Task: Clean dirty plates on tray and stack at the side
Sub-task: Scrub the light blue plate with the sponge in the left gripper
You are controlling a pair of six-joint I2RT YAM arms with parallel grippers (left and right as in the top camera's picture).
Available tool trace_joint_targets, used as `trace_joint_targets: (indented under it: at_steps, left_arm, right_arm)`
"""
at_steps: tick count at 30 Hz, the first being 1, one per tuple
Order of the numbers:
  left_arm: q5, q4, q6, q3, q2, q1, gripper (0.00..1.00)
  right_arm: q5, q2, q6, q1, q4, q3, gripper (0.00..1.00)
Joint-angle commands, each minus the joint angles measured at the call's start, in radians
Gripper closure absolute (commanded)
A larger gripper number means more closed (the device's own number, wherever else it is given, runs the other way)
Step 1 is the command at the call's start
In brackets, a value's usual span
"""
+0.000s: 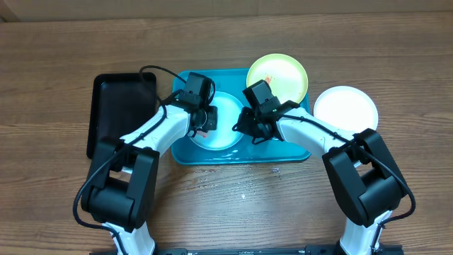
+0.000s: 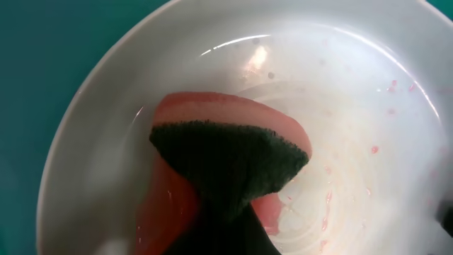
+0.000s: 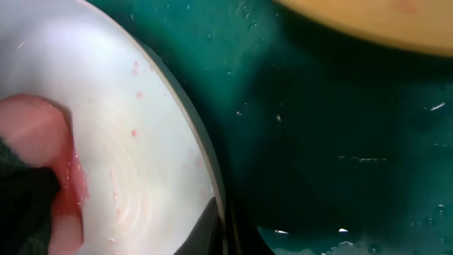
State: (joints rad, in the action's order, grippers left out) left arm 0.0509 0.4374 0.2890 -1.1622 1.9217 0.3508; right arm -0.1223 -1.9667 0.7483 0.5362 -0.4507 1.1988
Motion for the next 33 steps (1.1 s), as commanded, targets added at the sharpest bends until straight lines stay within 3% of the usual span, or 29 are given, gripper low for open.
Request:
trace_joint_targets:
  at_steps: [1, 5, 9, 12, 18, 21, 27, 33]
  left_arm:
    - [0.266, 0.01, -0.003, 0.012, 0.1, 0.014, 0.96]
    - [0.443, 0.048, -0.042, -0.072, 0.094, 0.013, 0.96]
    - [0.436, 0.089, -0.048, -0.164, 0.094, 0.004, 0.96]
    - [0.304, 0.082, -0.036, -0.203, 0.094, -0.011, 0.96]
    - [-0.195, 0.09, 0.034, -0.208, 0.103, -0.025, 0.96]
    - [-0.269, 0.142, 0.034, -0.208, 0.119, -0.025, 0.96]
    - [-0.129, 0.32, 0.02, -0.208, 0.133, -0.023, 0.96]
    - [0.387, 0.41, -0.256, -0.208, 0.133, -0.021, 0.96]
  right_arm:
    - [-0.01, -0.027, 0.003, 0.001, -0.003, 0.002, 0.96]
    - [-0.009, -0.027, 0.003, 0.001, -0.003, 0.002, 0.96]
    - [-0.009, -0.027, 0.003, 0.001, -0.003, 0.002, 0.96]
    - [-0.01, -0.027, -0.005, 0.001, -0.003, 0.002, 0.96]
    - [-0.01, -0.027, -0.015, 0.001, -0.003, 0.002, 0.96]
    - [-0.01, -0.027, -0.015, 0.001, -0.002, 0.002, 0.96]
    - [-0.01, -0.027, -0.015, 0.001, 0.002, 0.002, 0.96]
    - [-0.01, -0.027, -0.015, 0.001, 0.004, 0.002, 0.96]
